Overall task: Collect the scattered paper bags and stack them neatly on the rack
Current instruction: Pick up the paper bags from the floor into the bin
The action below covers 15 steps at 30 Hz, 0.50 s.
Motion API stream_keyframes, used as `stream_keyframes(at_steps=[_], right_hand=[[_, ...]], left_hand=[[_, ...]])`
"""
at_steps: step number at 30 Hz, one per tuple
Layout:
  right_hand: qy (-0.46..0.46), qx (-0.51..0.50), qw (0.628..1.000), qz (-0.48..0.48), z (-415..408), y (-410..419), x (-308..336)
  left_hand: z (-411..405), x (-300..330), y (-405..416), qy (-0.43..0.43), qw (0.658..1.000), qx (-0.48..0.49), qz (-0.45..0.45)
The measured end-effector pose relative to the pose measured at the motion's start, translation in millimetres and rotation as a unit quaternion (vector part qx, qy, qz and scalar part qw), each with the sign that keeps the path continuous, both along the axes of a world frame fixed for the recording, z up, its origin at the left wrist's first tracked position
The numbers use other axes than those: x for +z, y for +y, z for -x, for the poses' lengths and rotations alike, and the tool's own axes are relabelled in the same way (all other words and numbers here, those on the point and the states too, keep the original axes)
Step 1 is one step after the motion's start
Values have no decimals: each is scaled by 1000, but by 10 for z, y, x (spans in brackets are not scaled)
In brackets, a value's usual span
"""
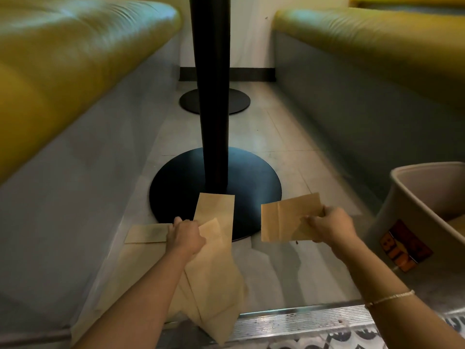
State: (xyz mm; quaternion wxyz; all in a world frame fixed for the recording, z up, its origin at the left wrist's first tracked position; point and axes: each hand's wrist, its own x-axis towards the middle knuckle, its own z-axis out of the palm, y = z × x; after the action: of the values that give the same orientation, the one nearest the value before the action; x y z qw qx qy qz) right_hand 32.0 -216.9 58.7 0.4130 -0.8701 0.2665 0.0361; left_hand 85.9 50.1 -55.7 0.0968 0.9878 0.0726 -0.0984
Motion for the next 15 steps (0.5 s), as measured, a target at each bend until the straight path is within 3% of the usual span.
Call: stream_keyframes(at_steps=[3, 7, 12, 15], right_hand=[[-42, 12, 999, 17, 27, -59, 359], [-172, -5, 984, 55, 161, -204, 989], [-300, -124, 929, 179, 507, -653, 1716], [-296, -189, 903, 250, 723, -1048, 1986]], left_hand=[[-25, 339, -86, -36, 993, 41, 104], [-85, 945, -329, -137, 964, 32, 224], [90, 1738, -854, -290, 876, 15, 386], [267, 2142, -1231, -354, 819, 20, 452]])
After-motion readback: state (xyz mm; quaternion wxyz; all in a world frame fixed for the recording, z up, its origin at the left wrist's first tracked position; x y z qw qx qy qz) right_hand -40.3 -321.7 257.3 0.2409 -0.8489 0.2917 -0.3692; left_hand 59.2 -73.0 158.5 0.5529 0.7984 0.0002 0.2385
